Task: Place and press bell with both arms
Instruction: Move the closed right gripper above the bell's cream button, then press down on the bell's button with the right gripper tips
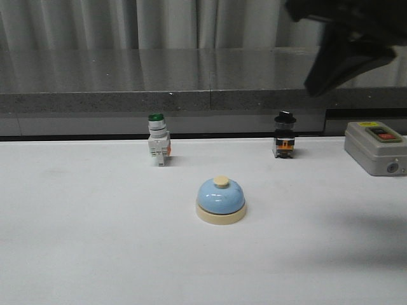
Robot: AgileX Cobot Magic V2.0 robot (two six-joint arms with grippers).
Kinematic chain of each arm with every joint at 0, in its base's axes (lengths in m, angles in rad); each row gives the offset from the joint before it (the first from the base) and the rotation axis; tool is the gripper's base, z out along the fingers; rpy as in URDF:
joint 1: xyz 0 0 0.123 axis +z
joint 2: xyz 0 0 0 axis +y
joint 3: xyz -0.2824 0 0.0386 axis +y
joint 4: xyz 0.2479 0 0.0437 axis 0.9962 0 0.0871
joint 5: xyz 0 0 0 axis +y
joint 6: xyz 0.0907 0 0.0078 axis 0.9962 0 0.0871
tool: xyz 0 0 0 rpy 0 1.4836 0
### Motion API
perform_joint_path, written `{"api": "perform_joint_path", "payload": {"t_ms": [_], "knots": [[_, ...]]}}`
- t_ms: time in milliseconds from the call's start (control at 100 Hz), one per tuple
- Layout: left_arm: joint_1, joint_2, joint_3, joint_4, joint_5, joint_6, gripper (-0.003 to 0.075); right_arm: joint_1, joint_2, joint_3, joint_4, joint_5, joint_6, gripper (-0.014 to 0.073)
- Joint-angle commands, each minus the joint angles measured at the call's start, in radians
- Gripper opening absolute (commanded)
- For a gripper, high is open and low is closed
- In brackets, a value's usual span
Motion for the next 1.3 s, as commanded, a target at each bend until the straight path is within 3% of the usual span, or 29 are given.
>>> {"api": "perform_joint_path", "payload": {"t_ms": [0, 420, 1290], "knots": [[0.003, -0.030, 0.042, -0.006, -0.083, -0.009, -0.0020, 0.031, 0.053, -0.084, 0.011, -0.060, -0.012, -0.0060], [0.003, -0.030, 0.042, -0.006, -0.083, -0.009, -0.0020, 0.121, 0.327, -0.258, 0.009, -0.052, -0.012, -0.0060], [0.003, -0.030, 0.042, -0.006, -0.083, -0.009, -0.0020, 0.162, 0.448, -0.259, 0.009, -0.050, -0.012, -0.0060]]}}
